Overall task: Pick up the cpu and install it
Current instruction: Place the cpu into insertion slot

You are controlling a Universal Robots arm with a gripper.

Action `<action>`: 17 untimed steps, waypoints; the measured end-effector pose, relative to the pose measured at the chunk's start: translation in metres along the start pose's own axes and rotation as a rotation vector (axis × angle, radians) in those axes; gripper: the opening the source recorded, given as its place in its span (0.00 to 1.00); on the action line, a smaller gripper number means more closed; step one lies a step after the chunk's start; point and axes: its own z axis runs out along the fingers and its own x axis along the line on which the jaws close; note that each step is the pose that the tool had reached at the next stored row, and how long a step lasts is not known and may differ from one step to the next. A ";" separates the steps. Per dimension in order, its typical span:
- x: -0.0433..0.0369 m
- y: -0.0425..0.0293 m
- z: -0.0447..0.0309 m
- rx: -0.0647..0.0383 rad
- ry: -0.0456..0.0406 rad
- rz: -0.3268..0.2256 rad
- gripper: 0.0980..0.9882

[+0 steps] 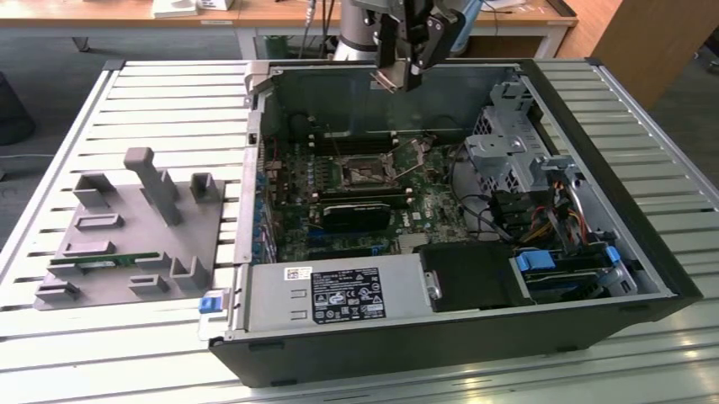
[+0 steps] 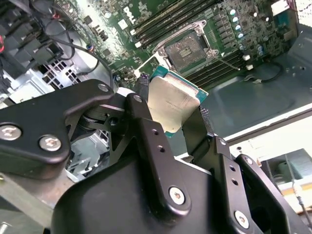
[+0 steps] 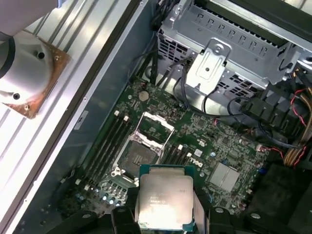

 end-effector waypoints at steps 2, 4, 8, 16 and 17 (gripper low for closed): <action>0.0015 -0.0029 -0.0001 0.000 -0.0010 0.011 0.48; 0.0033 -0.0064 -0.0001 -0.001 -0.0014 0.017 0.48; 0.0051 -0.0097 0.0008 -0.001 -0.0043 0.050 0.48; 0.0051 -0.0099 0.0029 -0.004 -0.0151 0.176 0.48; 0.0051 -0.0099 0.0031 -0.005 -0.0162 0.188 0.48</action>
